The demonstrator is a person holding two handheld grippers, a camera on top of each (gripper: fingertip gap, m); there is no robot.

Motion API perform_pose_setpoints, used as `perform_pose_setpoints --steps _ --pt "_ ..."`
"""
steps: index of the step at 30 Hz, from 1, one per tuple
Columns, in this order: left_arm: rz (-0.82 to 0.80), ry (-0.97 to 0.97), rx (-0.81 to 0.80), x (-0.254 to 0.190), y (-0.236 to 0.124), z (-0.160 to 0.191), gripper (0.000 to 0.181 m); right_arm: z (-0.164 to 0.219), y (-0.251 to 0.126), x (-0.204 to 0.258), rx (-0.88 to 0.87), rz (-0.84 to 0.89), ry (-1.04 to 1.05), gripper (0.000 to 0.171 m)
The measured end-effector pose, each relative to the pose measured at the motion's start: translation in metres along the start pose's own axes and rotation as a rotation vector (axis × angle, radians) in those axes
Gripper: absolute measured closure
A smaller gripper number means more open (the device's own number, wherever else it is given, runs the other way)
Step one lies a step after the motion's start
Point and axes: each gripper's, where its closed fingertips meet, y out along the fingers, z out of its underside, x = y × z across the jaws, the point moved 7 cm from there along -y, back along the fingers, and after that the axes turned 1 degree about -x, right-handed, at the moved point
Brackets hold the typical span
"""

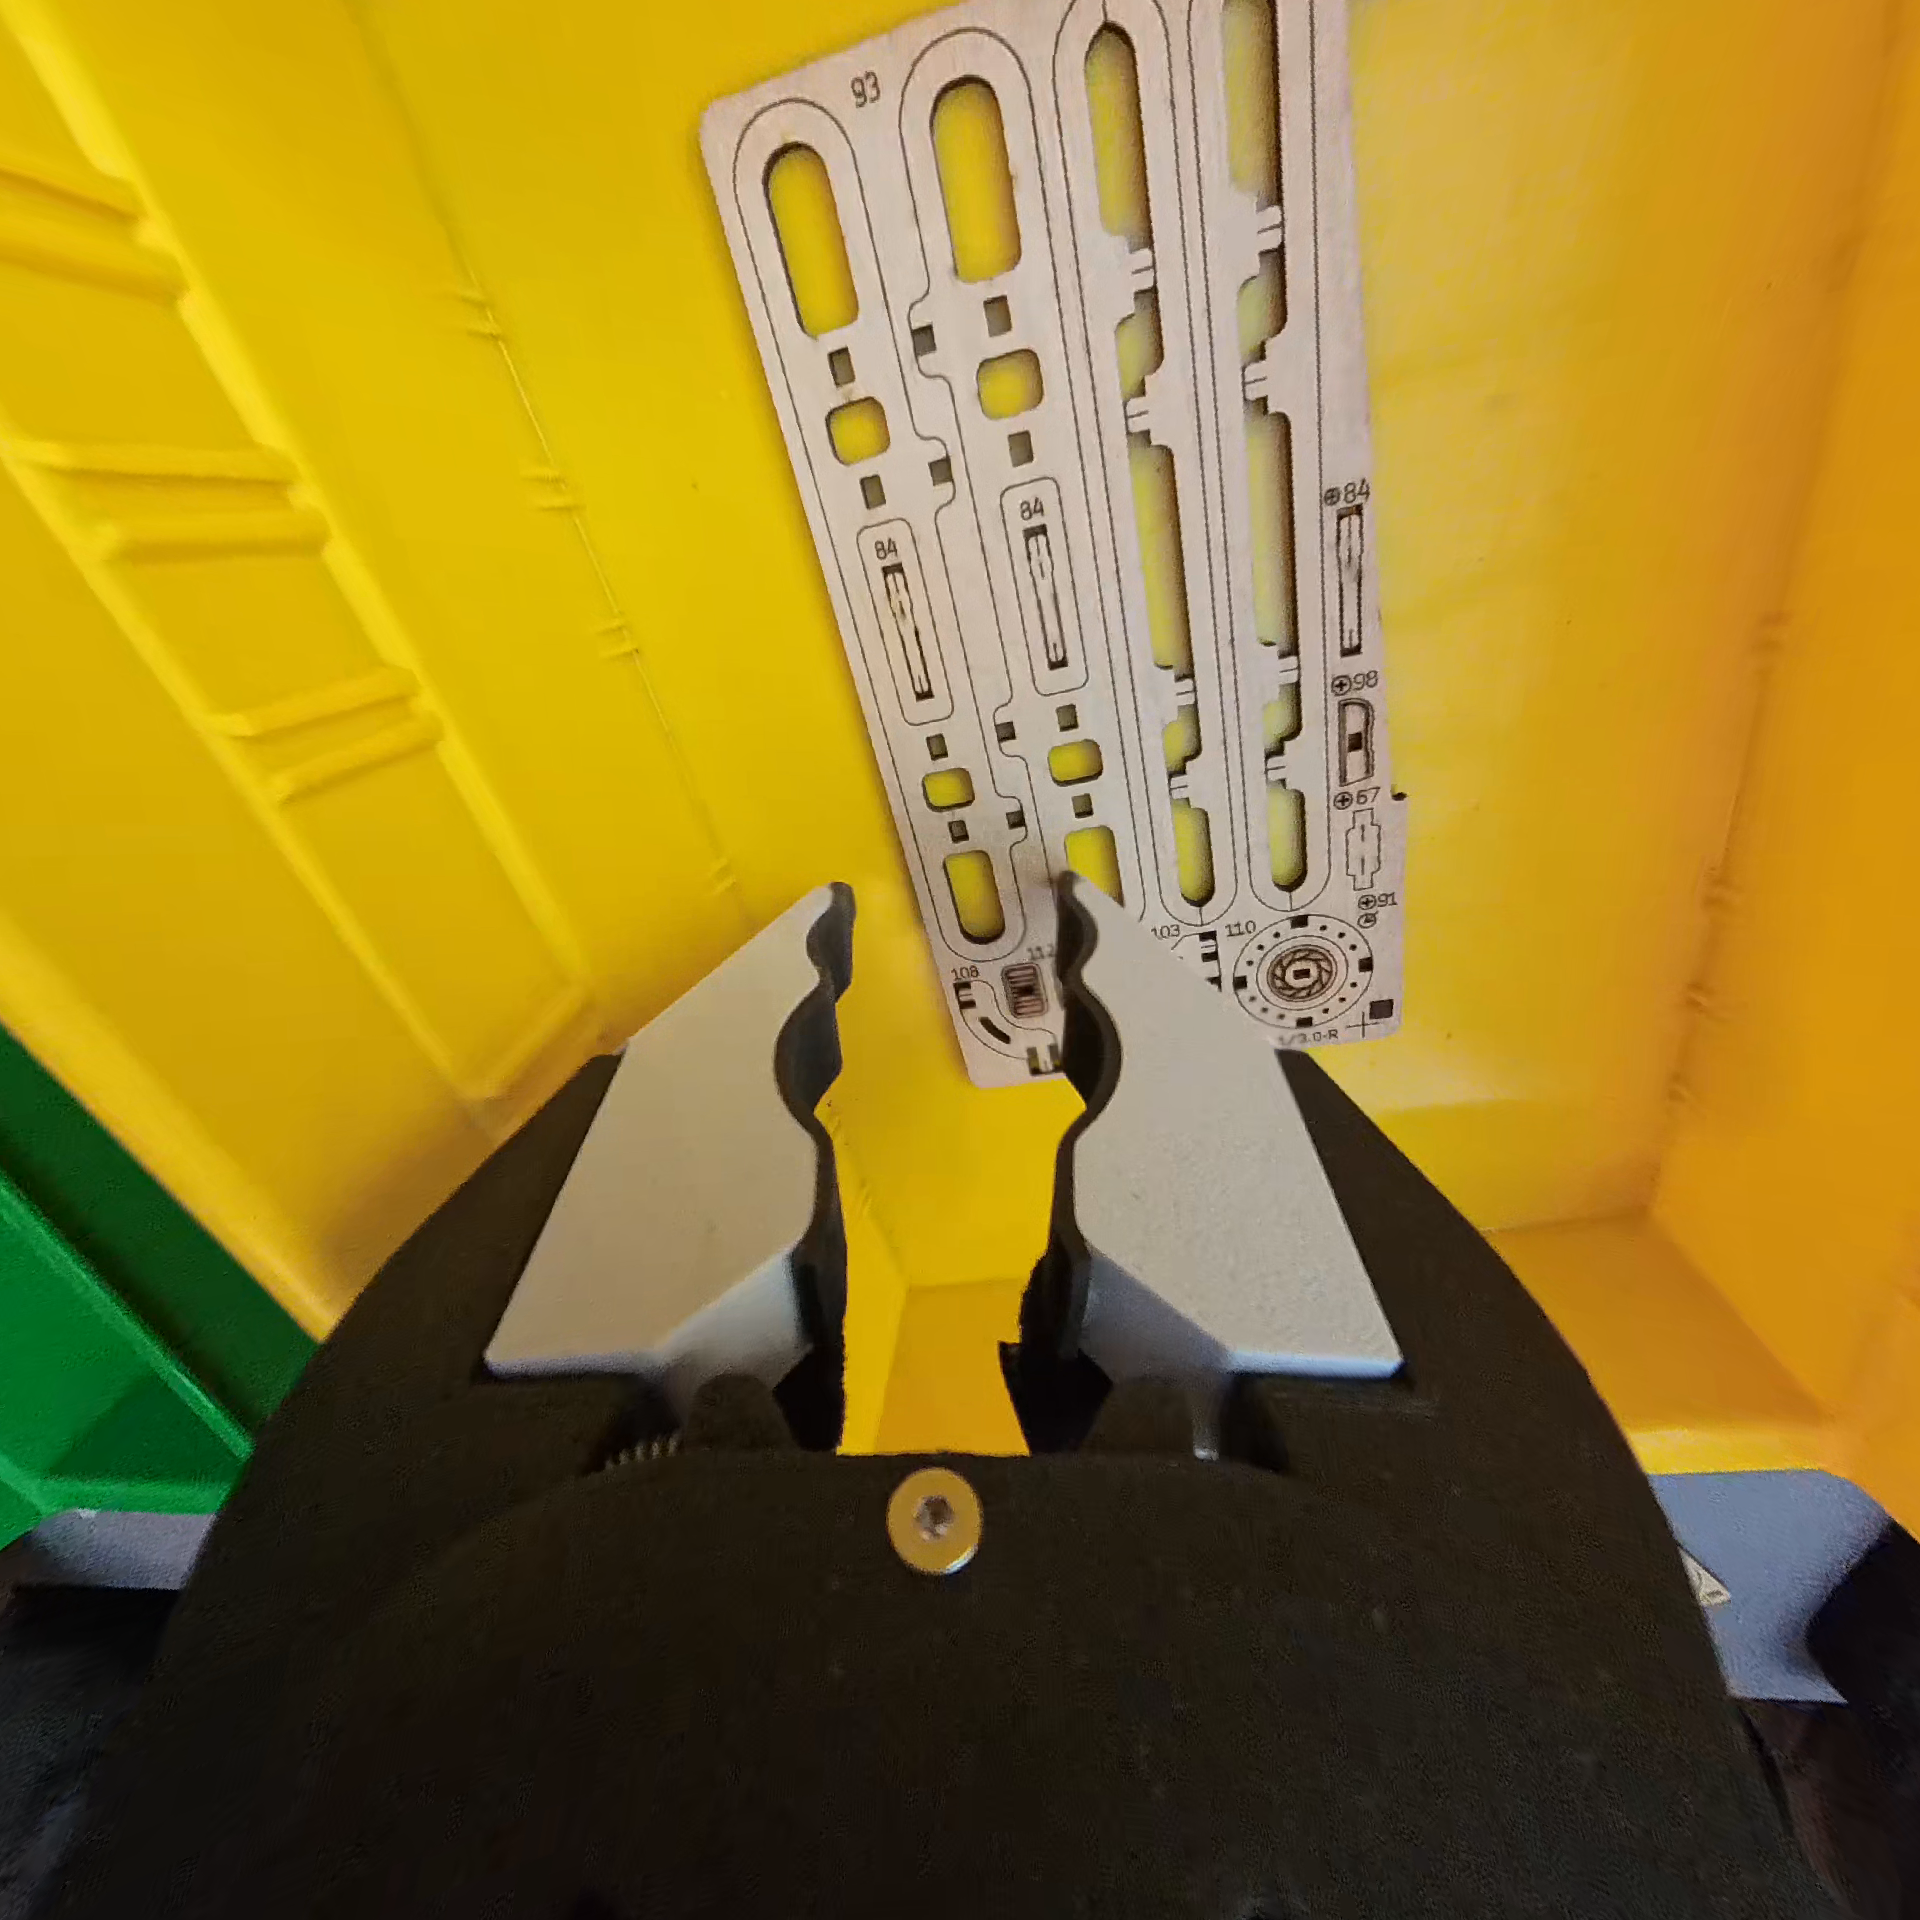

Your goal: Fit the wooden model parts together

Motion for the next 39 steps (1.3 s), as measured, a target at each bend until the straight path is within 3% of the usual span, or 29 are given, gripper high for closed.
perform_pose_setpoints --steps 4,11,14,32,35,39 --pt "-0.026 0.008 -0.004 0.004 -0.001 0.002 0.154 0.001 0.001 0.0 0.008 0.0 -0.008 0.055" --pt "0.036 -0.027 -0.013 0.006 -0.002 0.004 0.159 0.002 0.0 -0.001 0.015 0.001 -0.012 0.055" --pt "0.083 -0.045 -0.011 0.003 -0.003 0.004 0.172 0.002 0.0 0.0 0.02 0.005 -0.019 0.055" --pt "0.031 0.055 0.019 0.009 0.002 0.011 0.176 0.0 -0.005 0.0 0.018 -0.004 -0.03 0.057" --pt "-0.051 0.063 0.021 0.011 -0.001 0.011 0.176 0.0 -0.005 0.002 0.007 -0.025 -0.018 0.058" --pt "-0.315 0.201 0.024 0.01 -0.03 0.01 0.176 -0.003 0.0 0.015 -0.006 -0.067 -0.03 0.059"
